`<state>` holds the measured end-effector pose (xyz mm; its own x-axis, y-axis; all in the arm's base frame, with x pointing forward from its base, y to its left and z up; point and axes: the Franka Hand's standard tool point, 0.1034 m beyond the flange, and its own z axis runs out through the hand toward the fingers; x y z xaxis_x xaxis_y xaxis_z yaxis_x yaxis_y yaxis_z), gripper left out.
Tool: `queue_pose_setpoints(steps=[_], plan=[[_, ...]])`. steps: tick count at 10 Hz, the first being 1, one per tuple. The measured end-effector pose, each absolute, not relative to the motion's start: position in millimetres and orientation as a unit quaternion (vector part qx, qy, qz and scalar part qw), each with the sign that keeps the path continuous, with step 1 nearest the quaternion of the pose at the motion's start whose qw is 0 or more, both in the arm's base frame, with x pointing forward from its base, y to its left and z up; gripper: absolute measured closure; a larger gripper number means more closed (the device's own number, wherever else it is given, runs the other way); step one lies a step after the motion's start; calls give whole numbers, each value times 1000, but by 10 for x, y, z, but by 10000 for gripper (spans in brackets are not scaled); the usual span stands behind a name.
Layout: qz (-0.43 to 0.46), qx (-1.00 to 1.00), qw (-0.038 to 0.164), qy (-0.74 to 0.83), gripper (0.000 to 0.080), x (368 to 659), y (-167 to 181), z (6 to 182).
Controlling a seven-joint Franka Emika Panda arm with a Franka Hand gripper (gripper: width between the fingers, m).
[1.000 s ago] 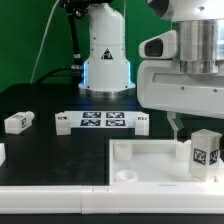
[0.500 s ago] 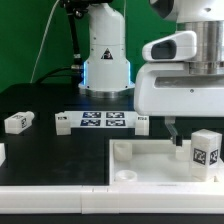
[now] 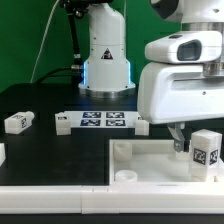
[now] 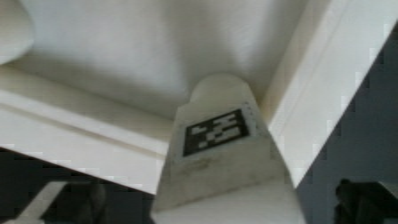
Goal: Assemble one leg
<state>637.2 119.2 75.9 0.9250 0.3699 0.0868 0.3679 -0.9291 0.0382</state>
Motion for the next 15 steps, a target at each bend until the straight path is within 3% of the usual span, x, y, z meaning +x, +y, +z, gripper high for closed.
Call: queue_pose_setpoints(steps=[4, 6, 7, 9, 12, 15], plan=[[43, 956, 16, 291, 151, 6378, 1093, 749], [43, 956, 16, 289, 426, 6378, 1092, 749], [43, 958, 15, 283, 505, 6372, 1096, 744], [43, 959, 15, 280, 505, 6372, 1092, 743], [47, 999, -16, 14, 506, 6343, 1129, 711], [48, 988, -33, -144, 506, 6337, 1158, 699]])
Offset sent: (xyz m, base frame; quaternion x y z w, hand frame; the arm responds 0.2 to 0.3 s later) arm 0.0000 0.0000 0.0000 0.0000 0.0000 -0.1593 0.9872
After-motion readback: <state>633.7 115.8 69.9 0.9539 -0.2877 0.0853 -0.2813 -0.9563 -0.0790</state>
